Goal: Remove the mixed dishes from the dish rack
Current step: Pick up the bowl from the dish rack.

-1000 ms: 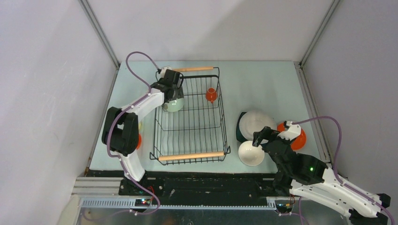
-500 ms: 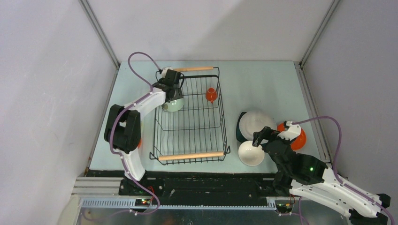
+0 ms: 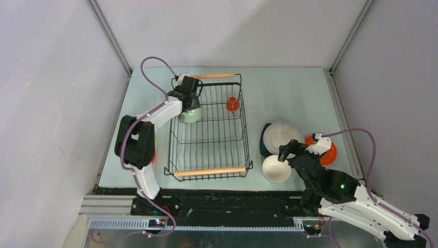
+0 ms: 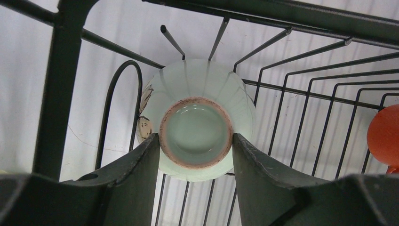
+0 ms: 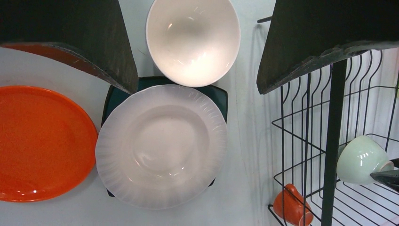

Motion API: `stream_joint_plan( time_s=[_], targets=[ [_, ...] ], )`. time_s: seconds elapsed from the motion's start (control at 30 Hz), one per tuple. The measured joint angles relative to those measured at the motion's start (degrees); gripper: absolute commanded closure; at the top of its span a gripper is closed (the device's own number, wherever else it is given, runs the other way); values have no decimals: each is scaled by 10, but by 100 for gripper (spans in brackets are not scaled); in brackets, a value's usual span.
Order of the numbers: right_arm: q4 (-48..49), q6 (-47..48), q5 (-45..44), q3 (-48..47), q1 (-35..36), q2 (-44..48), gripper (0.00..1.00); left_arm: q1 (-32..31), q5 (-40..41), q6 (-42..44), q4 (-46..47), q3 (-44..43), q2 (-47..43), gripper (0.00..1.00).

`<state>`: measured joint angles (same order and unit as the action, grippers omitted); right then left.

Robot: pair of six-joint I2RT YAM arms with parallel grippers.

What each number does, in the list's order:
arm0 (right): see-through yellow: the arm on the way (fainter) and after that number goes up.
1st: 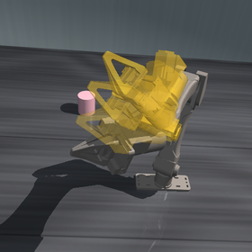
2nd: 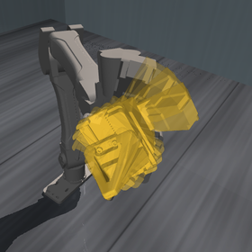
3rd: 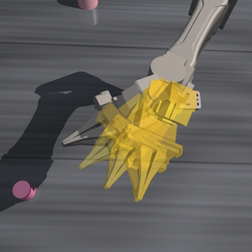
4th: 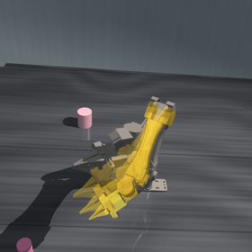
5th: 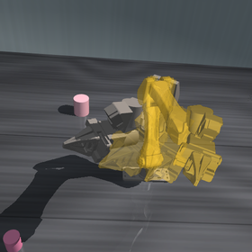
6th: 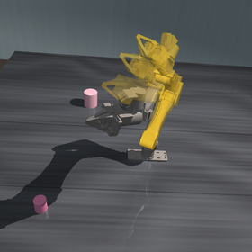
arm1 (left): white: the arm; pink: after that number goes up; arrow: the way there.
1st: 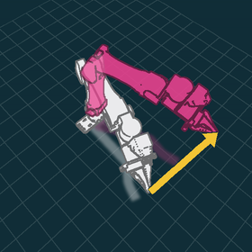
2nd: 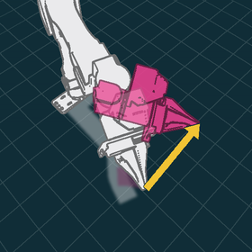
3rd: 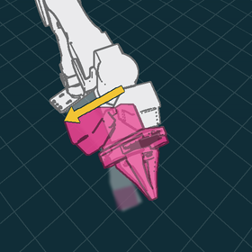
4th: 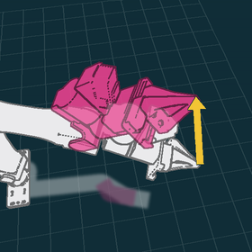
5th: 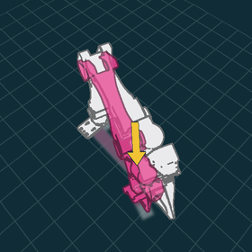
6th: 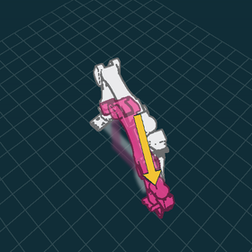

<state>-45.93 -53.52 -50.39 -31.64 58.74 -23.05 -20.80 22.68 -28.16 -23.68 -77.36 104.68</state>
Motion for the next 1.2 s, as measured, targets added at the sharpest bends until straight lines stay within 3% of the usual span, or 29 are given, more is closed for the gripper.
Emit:
stream_joint_plan(
  time_s=[0.03,0.1,0.87,1.2],
  targets=[
    [0,0,0,0,0,0,1,0,0,0,0,0,0,96],
    [0,0,0,0,0,2,0,0,-1,0,0,0,-1,99],
    [2,2,5,0,0,14,1,-24,-32,-3,-10,83,-141,100],
    [17,18,22,0,0,32,1,-34,-108,1,6,119,-192,100]
  ],
)
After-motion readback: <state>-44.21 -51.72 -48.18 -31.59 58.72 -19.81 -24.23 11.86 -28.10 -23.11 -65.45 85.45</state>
